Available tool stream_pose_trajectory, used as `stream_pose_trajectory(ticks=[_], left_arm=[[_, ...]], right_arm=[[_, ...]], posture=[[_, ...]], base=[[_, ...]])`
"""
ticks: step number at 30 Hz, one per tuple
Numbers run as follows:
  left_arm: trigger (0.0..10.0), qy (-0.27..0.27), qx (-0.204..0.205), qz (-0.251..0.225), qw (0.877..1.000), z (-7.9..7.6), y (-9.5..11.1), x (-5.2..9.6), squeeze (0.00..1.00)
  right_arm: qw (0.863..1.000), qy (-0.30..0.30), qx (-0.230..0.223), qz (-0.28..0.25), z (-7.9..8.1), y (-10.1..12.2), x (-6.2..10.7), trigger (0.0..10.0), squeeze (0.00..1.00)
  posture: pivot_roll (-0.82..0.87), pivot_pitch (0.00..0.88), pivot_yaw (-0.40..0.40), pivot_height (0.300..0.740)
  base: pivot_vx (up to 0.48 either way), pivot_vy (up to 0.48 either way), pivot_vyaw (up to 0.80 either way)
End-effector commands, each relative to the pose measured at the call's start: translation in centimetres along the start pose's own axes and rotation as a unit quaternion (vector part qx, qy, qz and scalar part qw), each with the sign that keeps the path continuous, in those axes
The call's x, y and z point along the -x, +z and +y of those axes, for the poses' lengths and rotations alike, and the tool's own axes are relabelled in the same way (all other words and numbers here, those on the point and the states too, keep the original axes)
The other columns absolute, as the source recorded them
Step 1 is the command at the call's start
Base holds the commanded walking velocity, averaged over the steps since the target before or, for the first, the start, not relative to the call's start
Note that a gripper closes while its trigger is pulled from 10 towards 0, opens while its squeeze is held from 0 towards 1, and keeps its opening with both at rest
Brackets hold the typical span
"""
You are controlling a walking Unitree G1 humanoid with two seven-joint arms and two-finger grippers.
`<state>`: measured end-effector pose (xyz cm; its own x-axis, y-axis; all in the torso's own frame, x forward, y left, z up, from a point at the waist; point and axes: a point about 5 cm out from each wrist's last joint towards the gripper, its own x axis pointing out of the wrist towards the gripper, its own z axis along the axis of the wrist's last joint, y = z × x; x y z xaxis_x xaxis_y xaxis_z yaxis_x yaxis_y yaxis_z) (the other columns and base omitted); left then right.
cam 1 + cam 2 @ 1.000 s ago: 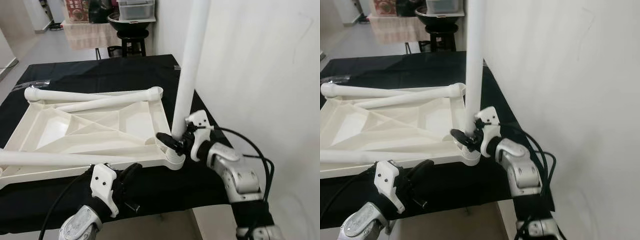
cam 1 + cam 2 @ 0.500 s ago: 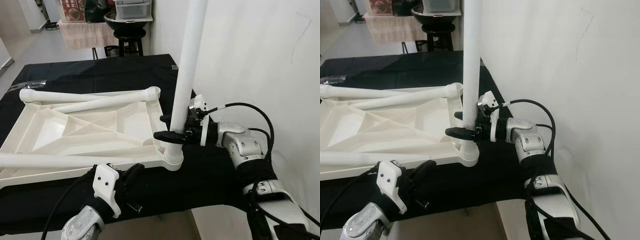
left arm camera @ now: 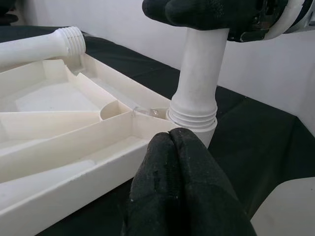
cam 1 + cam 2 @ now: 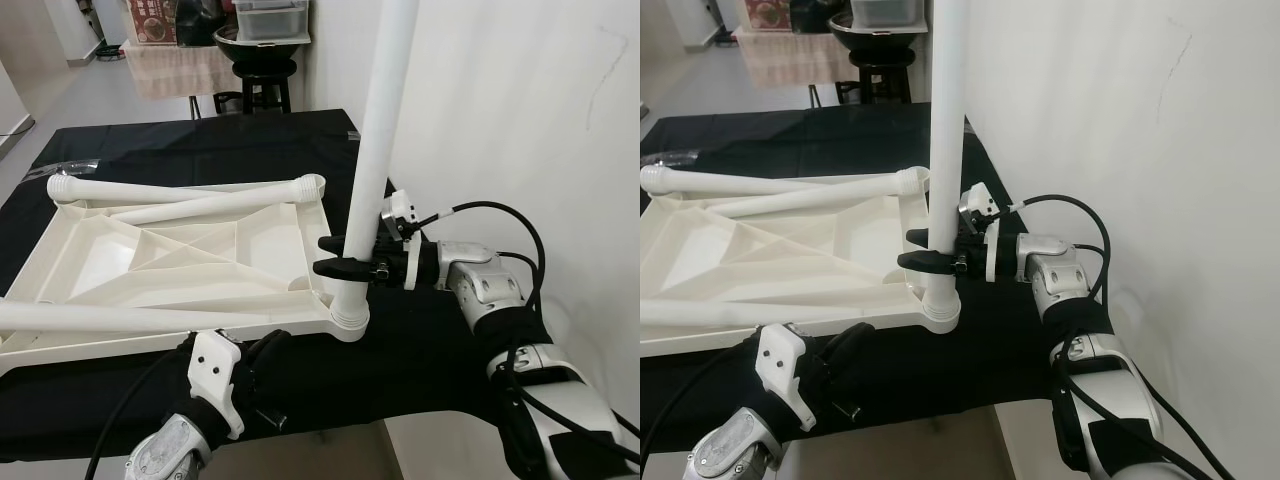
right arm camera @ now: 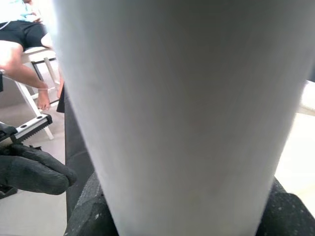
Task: Building children table
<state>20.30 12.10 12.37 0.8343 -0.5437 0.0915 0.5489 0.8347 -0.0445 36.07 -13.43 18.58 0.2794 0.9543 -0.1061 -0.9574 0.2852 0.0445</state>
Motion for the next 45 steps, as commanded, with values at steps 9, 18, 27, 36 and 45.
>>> stream_pose_trajectory(ticks=[9, 18, 27, 36, 45], left_arm=[[10.0, 0.000, -0.002, 0.008, 1.000, 0.0, 0.0, 0.4, 0.00], [10.0, 0.005, -0.001, 0.004, 1.000, -0.1, 0.3, 0.2, 0.00], [10.0, -0.002, -0.002, 0.005, 1.000, 0.0, 0.4, 0.1, 0.00], [10.0, 0.000, -0.002, 0.005, 1.000, -0.1, 0.4, 0.0, 0.00], [10.0, -0.002, -0.002, 0.007, 1.000, -0.2, 0.4, 0.0, 0.00]], right_arm=[[0.939, -0.340, -0.040, -0.004, 3.4, -3.8, -2.2, 0.0, 0.00], [0.960, -0.275, -0.057, 0.002, 4.2, -4.1, -3.3, 10.0, 0.00], [0.996, -0.068, 0.058, -0.017, 5.1, -0.4, -3.7, 10.0, 1.00], [0.999, 0.010, 0.031, 0.004, 2.1, 0.4, -2.8, 10.0, 0.00], [1.000, 0.015, 0.007, 0.025, 0.5, 0.3, -2.6, 10.0, 0.00]], posture=[[0.01, 0.038, -0.057, 0.740], [0.01, 0.045, -0.055, 0.740], [0.01, 0.045, -0.047, 0.740], [0.02, 0.042, -0.053, 0.740], [0.03, 0.042, -0.053, 0.740]], base=[[0.000, 0.000, 0.00], [0.000, 0.000, 0.00], [0.000, 0.000, 0.00], [0.000, 0.000, 0.00], [0.000, 0.000, 0.00]])
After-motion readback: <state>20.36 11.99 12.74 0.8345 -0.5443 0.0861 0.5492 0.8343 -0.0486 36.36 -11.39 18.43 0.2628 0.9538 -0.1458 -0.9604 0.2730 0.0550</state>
